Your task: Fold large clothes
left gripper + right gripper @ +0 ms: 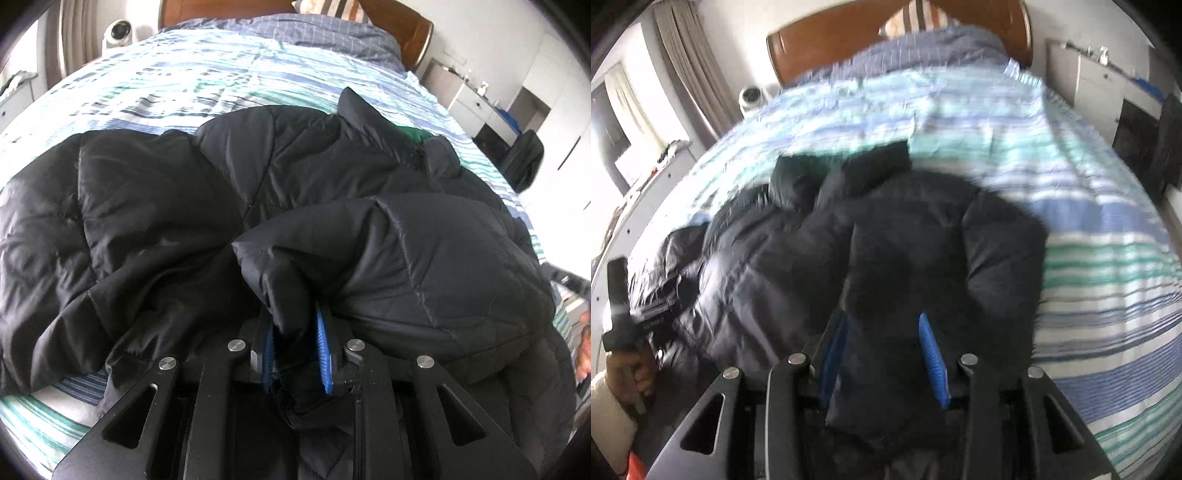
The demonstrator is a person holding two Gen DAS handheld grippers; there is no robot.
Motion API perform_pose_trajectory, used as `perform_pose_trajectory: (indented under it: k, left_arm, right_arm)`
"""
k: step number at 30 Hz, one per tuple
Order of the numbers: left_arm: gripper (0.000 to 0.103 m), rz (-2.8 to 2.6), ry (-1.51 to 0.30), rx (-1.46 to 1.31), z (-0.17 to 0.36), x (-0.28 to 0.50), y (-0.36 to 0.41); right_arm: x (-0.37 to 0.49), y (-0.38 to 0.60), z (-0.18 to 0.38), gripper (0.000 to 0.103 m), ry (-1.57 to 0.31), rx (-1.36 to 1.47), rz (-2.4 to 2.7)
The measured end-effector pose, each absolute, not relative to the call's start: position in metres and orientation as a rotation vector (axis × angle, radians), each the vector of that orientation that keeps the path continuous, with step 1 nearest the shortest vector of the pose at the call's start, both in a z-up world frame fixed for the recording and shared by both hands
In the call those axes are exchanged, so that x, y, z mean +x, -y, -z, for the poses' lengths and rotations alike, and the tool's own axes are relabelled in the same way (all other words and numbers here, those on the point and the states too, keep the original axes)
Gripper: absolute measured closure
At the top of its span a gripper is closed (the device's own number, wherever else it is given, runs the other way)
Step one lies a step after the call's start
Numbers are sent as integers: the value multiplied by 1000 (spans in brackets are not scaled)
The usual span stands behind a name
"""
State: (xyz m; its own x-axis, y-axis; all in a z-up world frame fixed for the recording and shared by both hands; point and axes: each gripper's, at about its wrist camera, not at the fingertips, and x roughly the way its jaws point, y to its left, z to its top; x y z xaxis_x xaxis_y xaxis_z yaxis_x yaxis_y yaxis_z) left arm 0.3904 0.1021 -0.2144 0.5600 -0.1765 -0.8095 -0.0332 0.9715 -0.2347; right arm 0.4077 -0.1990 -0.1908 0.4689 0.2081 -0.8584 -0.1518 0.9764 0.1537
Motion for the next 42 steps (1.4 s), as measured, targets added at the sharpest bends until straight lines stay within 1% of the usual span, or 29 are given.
perform_pose_trajectory:
  k: [2,3,6,8,9,10,11,12,13,14,15,16,21,25,33,39,41,42]
  left_arm:
    - [83,85,-970,-219,214,389,-100]
    - [83,83,-969,-213,213,389,-99]
    - [82,74,-966,-198,211,388,-98]
    - [77,38,-945,-171,203,380,-95]
    - [66,27,-937,-163,199,376,-93]
    - [49,9,-921,-153,193,369,-92]
    - [40,-5,-897,-143,186,360,-90]
    - [27,-11,-873,-139,179,352,-90]
    - [19,-19,-844,-136,171,341,-88]
    - [16,-29,-820,-135,163,330,-86]
    - [10,-38,-809,-133,158,321,-84]
    - [7,-45,-796,-134,151,311,-82]
    - [5,-51,-731,-112,123,255,-67]
    - [4,-36,-708,-100,114,210,-57]
    - [4,-21,-749,-153,117,148,-54]
    - [4,31,-826,-219,118,130,-65]
    - [4,59,-868,-247,119,132,-69]
    - [4,62,-877,-253,120,132,-70]
  right_arm:
    - [414,196,221,62,-1147,84,-226]
    - [414,194,225,62,-1131,83,-217]
    - [412,186,221,62,-1116,45,-182]
    - [402,184,206,62,-1082,37,-168]
    - [392,184,194,62,-1048,46,-176]
    - [380,186,182,58,-1014,51,-180]
    - [372,186,172,54,-990,49,-177]
    - [355,189,157,44,-949,42,-166]
    - [342,192,148,36,-923,43,-160]
    - [329,200,137,33,-893,50,-156]
    - [316,207,128,26,-867,60,-150]
    - [299,215,119,21,-839,68,-139]
    - [220,240,96,20,-719,120,-88]
    - [175,242,95,17,-698,143,-69]
    - [137,235,101,17,-716,180,-101]
    - [121,217,75,17,-625,178,-189]
    - [119,210,69,15,-614,168,-217]
    - [118,208,68,11,-611,166,-228]
